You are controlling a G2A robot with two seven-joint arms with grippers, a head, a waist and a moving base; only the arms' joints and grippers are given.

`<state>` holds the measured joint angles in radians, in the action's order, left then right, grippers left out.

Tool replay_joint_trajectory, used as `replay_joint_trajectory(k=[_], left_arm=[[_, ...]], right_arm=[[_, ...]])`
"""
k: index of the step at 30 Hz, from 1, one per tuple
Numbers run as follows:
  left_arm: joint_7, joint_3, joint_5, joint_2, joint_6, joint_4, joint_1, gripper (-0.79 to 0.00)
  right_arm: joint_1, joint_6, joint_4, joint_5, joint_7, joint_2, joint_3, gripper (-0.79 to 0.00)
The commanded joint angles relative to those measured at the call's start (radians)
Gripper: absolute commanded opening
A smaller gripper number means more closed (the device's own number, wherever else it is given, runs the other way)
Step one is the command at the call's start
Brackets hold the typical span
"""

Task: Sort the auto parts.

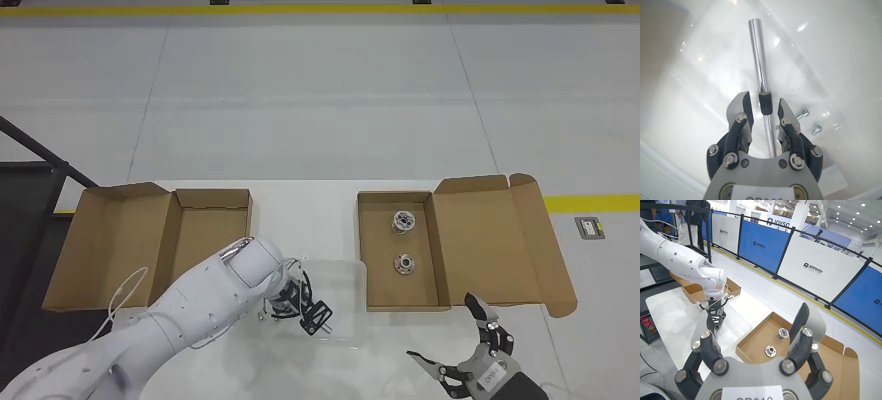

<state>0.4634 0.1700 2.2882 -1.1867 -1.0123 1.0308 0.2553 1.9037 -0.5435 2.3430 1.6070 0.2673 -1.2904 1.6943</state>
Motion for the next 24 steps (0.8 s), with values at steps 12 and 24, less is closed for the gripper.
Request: replay_joint_trajectory(k=[12,24], left_arm=[[-0.002,0.0,0.02,-0.04,0.0,-0.064,0.005,-0.502],[-0.002,0.0,0.023,-0.064,0.0,-0.115,0.006,-0.785]], right_arm=[[0.0,0.0,0.0,0.0,0.0,0.0,0.0,0.0],[0.0,0.0,0.0,0.0,0.0,0.0,0.0,0.0]])
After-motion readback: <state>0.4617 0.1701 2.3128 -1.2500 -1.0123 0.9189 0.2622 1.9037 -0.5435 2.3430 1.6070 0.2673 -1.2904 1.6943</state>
